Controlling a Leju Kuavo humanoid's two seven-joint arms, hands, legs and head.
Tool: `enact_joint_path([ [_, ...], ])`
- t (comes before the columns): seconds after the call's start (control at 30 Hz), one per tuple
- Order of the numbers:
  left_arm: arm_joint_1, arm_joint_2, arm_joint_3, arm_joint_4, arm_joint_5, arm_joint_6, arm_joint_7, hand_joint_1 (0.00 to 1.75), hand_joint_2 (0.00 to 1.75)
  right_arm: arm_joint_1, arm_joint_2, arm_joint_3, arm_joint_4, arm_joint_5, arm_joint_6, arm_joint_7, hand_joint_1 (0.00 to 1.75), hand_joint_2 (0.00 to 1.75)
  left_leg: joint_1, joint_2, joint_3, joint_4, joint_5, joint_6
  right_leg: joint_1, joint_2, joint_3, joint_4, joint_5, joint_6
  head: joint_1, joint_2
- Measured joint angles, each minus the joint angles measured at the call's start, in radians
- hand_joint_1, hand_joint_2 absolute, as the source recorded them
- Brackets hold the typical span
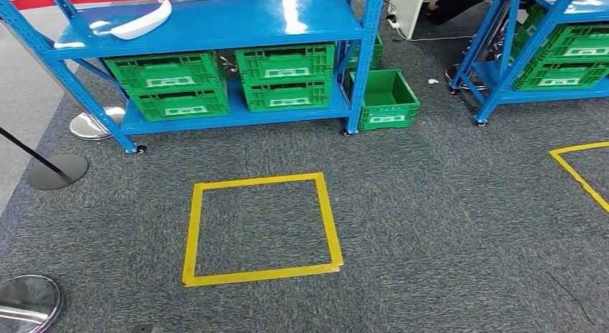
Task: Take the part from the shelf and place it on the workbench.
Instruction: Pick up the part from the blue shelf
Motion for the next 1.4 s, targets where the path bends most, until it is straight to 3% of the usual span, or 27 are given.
enact_joint_path([
  [0.13, 0.0, 0.005, -0.001, 0.0, -0.048, 0.046, -0.018, 0.0, 0.0, -0.001, -0.004, -0.014, 0.0, -0.005, -0.01, -0.046, 0.0, 0.0, 0.0, 0.0, 0.0, 0.0, 0.0, 0.0, 0.0, 0.0, 0.0, 0.0, 0.0, 0.0, 0.0, 0.0],
  [0.27, -0.002, 0.02, -0.073, 0.006, -0.264, 0.275, -0.032, 0.0, 0.0, -0.002, -0.012, -0.035, 0.0, -0.007, 0.017, -0.076, 0.0, 0.0, 0.0, 0.0, 0.0, 0.0, 0.0, 0.0, 0.0, 0.0, 0.0, 0.0, 0.0, 0.0, 0.0, 0.0],
  [0.37, -0.007, 0.032, -0.126, 0.006, -0.306, 0.368, -0.085, 0.0, 0.0, -0.001, -0.017, -0.048, 0.0, 0.0, 0.042, -0.087, 0.0, 0.0, 0.0, 0.0, 0.0, 0.0, 0.0, 0.0, 0.0, 0.0, 0.0, 0.0, 0.0, 0.0, 0.0, 0.0],
  [0.53, -0.02, 0.047, -0.14, 0.006, -0.32, 0.459, -0.198, 0.0, 0.0, -0.001, -0.022, -0.058, 0.0, 0.025, 0.051, -0.096, 0.0, 0.0, 0.0, 0.0, 0.0, 0.0, 0.001, 0.001, 0.0, 0.0, 0.0, 0.0, 0.0, 0.0, 0.0, 0.0],
  [0.63, -0.021, 0.055, -0.123, -0.025, -0.48, 0.558, -0.243, 0.0, 0.0, -0.001, -0.022, -0.06, 0.0, 0.045, 0.053, -0.09, 0.0, 0.0, 0.0, 0.0, 0.0, 0.0, 0.001, 0.001, 0.0, 0.0, 0.0, 0.0, 0.001, 0.001, 0.0, 0.0],
  [0.77, -0.008, 0.045, 0.071, -0.179, -0.894, 0.589, -0.273, 0.0, 0.0, -0.001, -0.023, -0.066, 0.0, 0.08, 0.056, -0.074, 0.0, 0.0, 0.0, 0.0, 0.0, 0.0, 0.002, 0.001, 0.0, 0.0, -0.001, 0.0, 0.002, 0.001, 0.0, 0.0],
  [0.9, 0.012, 0.024, 0.252, -0.35, -1.033, 0.583, -0.263, 0.0, 0.0, -0.001, -0.025, -0.072, 0.0, 0.1, 0.058, -0.069, 0.0, 0.0, 0.0, 0.001, 0.0, 0.0, 0.002, 0.001, 0.0, 0.0, -0.001, 0.0, 0.002, 0.0, 0.0, 0.0],
  [1.13, 0.04, 0.0, 0.382, -0.481, -1.086, 0.583, -0.258, 0.0, 0.0, -0.002, -0.026, -0.075, 0.0, 0.109, 0.06, -0.068, 0.0, 0.0, 0.0, 0.001, -0.001, 0.0, 0.002, 0.001, 0.0, 0.0, -0.001, 0.0, 0.002, 0.0, 0.0, 0.0],
  [1.3, 0.066, -0.05, 0.51, -0.705, -1.5, 0.593, -0.267, 0.0, 0.0, -0.004, -0.028, -0.075, 0.0, 0.14, 0.07, -0.052, 0.0, 0.0, 0.0, 0.001, -0.002, 0.001, 0.002, 0.002, 0.0, 0.0, -0.001, 0.0, 0.003, 0.001, 0.0, 0.0],
  [1.4, 0.069, -0.058, 0.574, -0.843, -1.526, 0.594, -0.259, 0.0, 0.0, -0.005, -0.028, -0.075, 0.0, 0.158, 0.081, -0.048, 0.0, 0.0, 0.0, 0.001, -0.002, 0.001, 0.003, 0.001, 0.0, 0.001, -0.002, 0.0, 0.004, 0.0, 0.0, 0.0],
])
